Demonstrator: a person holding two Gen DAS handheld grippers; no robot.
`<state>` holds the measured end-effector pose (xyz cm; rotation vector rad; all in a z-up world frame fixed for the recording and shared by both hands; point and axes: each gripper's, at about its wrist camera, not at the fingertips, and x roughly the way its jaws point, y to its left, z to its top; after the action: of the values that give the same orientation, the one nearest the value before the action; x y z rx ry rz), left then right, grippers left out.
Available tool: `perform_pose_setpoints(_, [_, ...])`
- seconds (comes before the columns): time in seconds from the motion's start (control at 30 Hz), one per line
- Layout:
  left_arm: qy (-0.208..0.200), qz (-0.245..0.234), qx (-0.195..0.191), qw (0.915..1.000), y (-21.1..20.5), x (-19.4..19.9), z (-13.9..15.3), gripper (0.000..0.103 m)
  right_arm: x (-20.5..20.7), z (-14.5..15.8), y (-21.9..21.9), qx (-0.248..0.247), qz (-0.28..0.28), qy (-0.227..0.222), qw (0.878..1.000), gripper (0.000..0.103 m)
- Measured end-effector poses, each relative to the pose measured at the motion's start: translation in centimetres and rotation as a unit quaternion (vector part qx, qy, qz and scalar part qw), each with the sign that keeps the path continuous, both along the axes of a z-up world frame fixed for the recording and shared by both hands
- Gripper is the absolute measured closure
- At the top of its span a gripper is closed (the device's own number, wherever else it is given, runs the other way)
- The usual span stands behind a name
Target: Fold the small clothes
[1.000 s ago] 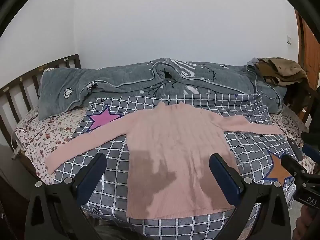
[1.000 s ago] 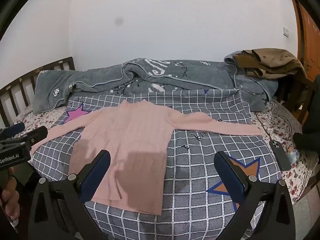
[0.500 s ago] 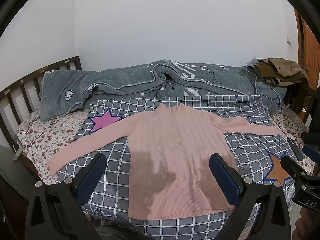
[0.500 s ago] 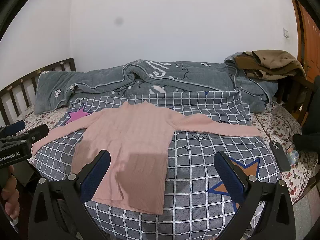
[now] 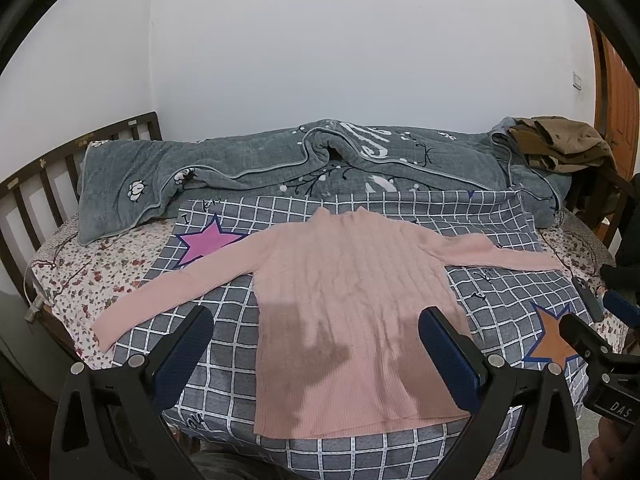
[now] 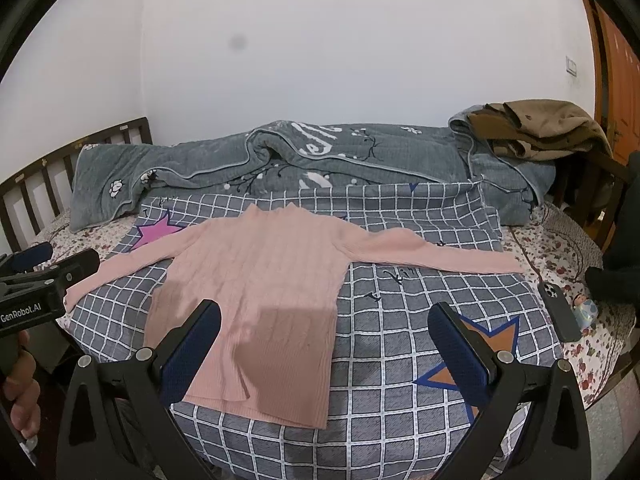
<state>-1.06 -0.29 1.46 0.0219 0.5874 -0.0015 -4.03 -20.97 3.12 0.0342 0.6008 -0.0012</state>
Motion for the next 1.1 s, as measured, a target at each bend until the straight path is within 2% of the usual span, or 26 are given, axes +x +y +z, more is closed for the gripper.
perform_pose_setpoints(1.1, [0.0, 0.002, -0.006, 1.0, -0.11, -0.02, 0.43, 0.0, -0.4, 0.53, 0.36, -0.002, 0.005, -0.008, 1.0, 0.001])
